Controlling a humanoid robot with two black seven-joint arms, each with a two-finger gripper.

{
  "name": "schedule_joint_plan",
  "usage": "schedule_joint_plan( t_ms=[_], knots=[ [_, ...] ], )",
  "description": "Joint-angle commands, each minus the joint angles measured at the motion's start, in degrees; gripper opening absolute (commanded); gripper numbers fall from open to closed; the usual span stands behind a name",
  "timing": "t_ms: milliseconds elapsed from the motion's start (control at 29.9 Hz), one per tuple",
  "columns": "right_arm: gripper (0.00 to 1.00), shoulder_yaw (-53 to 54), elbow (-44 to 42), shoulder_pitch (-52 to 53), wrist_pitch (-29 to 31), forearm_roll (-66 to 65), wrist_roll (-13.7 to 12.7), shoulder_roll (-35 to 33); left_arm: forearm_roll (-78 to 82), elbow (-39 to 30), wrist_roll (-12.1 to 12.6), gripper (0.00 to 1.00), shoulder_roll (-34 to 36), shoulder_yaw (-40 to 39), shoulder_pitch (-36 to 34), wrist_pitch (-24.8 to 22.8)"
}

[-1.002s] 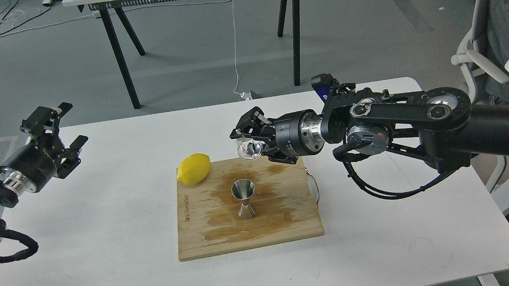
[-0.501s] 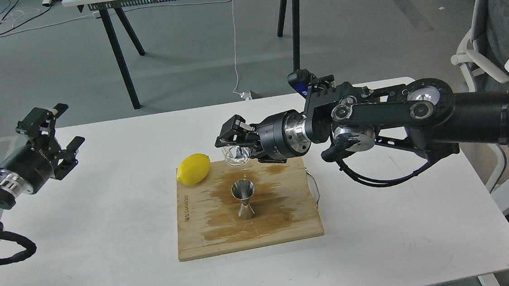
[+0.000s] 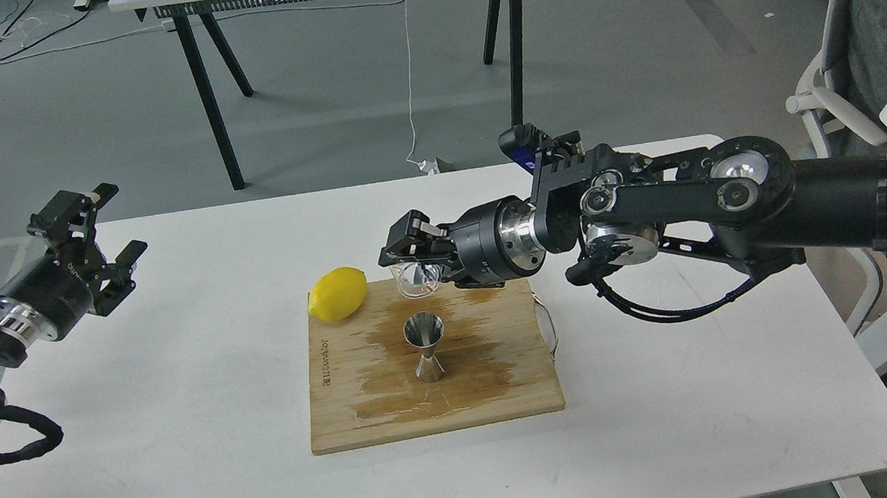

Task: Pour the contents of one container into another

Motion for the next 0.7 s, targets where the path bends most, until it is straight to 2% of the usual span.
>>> schedule_joint_plan(
  t_ms=[0,501,668],
  knots=[
    [0.27,-0.4,0.0,0.4,0.2,-2.3,0.0,0.1,0.0,0.0,0.0,0.99,0.0,-0.1,0.1,0.0],
    [0.26,-2.9,0.0,1.5,0.1,-8.5,2.5,0.5,0.0,0.0,0.0,0.99,0.0,-0.2,0.3,0.0],
    [0.26,-3.1,0.0,1.5,-0.2,-10.9,4.4,1.1,0.0,0.0,0.0,0.99,0.0,-0.2,0.3,0.0]
  ],
)
